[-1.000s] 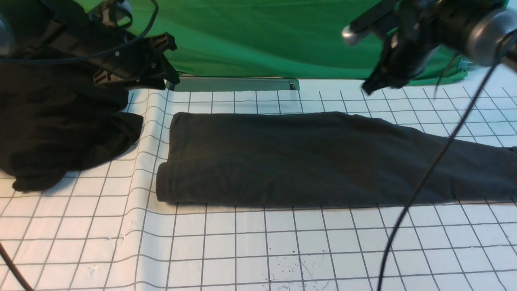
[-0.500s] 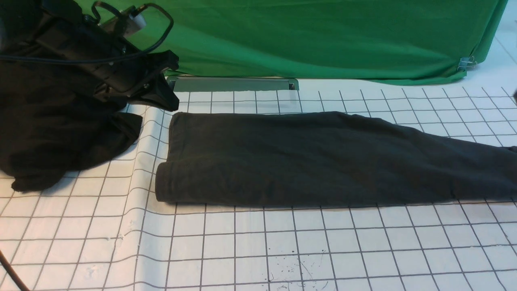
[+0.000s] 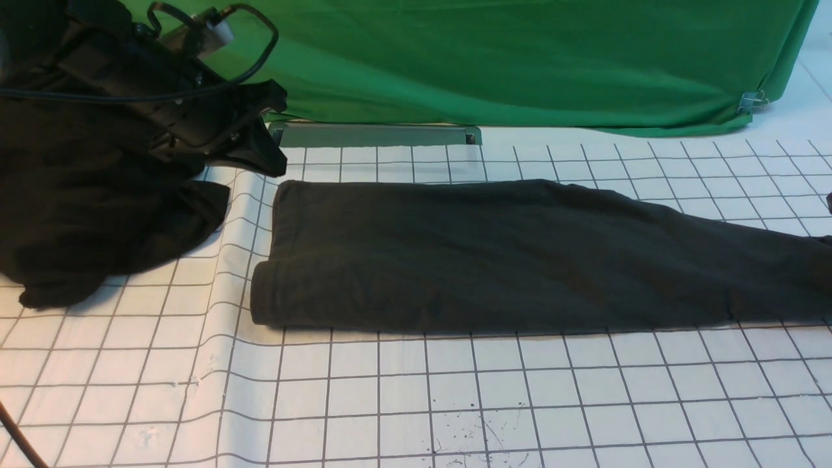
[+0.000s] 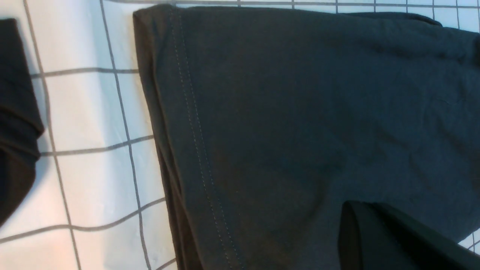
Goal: Fold a long-sleeved shirt over a white checkered tablecloth.
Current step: 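Pull the folded dark garment lengthwise by its ends to straighten it flat on the table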
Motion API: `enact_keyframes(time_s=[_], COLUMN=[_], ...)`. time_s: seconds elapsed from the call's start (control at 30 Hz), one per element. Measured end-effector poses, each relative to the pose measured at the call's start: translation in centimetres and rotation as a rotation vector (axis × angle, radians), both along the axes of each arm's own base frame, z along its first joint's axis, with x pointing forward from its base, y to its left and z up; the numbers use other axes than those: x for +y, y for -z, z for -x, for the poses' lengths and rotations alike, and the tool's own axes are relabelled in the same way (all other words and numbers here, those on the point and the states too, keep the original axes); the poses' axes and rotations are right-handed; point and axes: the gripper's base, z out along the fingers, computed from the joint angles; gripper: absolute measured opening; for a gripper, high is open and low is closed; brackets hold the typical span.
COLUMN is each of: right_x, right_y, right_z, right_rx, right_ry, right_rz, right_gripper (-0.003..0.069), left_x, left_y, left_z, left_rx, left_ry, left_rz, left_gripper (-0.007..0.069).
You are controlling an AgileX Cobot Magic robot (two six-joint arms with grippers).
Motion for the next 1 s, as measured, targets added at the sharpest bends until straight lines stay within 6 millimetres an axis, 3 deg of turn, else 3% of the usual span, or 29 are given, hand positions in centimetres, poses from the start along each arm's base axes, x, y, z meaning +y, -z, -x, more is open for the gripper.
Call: enact_keyframes(time_s=[0.07, 0.2, 0.23, 0.4, 0.5, 0.63, 0.67, 0.7, 0.73, 0.83, 1.0], right_x=[0.0, -0.1, -0.3, -0.7, -0.7, -0.7, -0.7, -0.7, -0.6, -0.6, -0.7], right_y=[0.0, 0.1, 0.3, 1.7, 2.3, 2.9, 3.0, 3.0, 2.9, 2.4, 0.4], right_z=[0.0, 0.1, 0.1, 0.2, 0.1, 0.0, 0.0, 0.0, 0.0, 0.1, -0.1], right_rx=[-0.001, 0.014, 0.031, 0.094, 0.108, 0.121, 0.120, 0.120, 0.117, 0.108, 0.059], right_ry=[-0.033, -0.051, -0.057, -0.068, -0.068, -0.068, -0.069, -0.069, -0.067, -0.067, -0.064], right_rz=[0.012, 0.033, 0.052, 0.075, 0.070, 0.063, 0.062, 0.062, 0.057, 0.061, 0.078], right_gripper=[0.0255, 0.0210, 0.0224, 0.0426, 0.0449, 0.0333, 0.0195, 0.0195, 0.0081, 0.0027, 0.0022], left_x=[0.0, 0.0, 0.0, 0.0, 0.0, 0.0, 0.0, 0.0, 0.0, 0.0, 0.0], left_y=[0.0, 0.0, 0.0, 0.0, 0.0, 0.0, 0.0, 0.0, 0.0, 0.0, 0.0], left_z=[0.0, 0.0, 0.0, 0.0, 0.0, 0.0, 0.0, 0.0, 0.0, 0.0, 0.0], left_rx=[0.000, 0.000, -0.001, -0.004, -0.005, -0.006, -0.006, -0.006, -0.006, -0.006, -0.006], left_ry=[0.000, 0.000, 0.002, 0.008, 0.008, 0.011, 0.011, 0.011, 0.011, 0.011, 0.011], left_rz=[0.000, 0.000, -0.001, -0.004, -0.004, -0.005, -0.005, -0.005, -0.005, -0.005, -0.005], left_gripper=[0.0003, 0.0003, 0.0003, 0.0003, 0.0003, 0.0003, 0.0003, 0.0003, 0.0003, 0.0003, 0.0003])
